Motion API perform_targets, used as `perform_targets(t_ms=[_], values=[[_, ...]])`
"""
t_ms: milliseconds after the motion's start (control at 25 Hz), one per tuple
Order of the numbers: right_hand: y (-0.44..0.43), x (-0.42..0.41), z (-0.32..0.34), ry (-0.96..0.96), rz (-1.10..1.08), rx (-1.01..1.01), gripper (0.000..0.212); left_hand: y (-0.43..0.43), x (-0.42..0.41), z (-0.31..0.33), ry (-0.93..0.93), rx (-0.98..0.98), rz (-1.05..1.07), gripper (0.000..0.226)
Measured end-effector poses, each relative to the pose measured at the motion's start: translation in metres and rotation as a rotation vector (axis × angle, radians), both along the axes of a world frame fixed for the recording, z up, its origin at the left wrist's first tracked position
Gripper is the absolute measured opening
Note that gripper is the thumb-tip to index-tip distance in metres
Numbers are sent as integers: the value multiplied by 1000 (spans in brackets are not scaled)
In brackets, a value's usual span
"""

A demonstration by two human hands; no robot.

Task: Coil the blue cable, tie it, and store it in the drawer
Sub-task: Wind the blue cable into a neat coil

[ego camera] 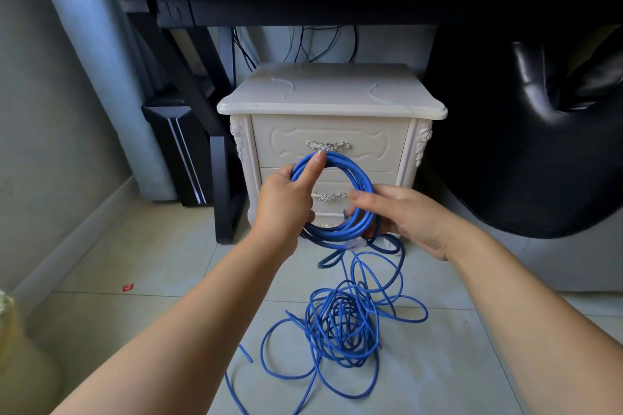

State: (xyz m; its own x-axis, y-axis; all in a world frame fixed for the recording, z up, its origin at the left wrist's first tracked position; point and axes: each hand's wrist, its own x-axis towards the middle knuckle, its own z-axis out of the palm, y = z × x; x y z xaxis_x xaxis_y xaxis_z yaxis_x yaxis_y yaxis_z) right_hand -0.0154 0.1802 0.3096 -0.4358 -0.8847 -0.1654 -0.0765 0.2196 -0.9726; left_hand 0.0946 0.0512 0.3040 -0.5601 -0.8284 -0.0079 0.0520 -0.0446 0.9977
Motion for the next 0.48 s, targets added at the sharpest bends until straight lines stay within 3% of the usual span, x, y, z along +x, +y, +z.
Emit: perform_targets(t_ms=[160,320,480], values=[[-15,17,-6,-194,-143,-137,20,7,-4,-4,34,157,98,44],[-20,20,-3,-418,-274,-295,42,5,-8,-4,7,258,-63,47],[-14,13,-2,-501,-237,-296,41,3,0,0,36,390,-328,40]])
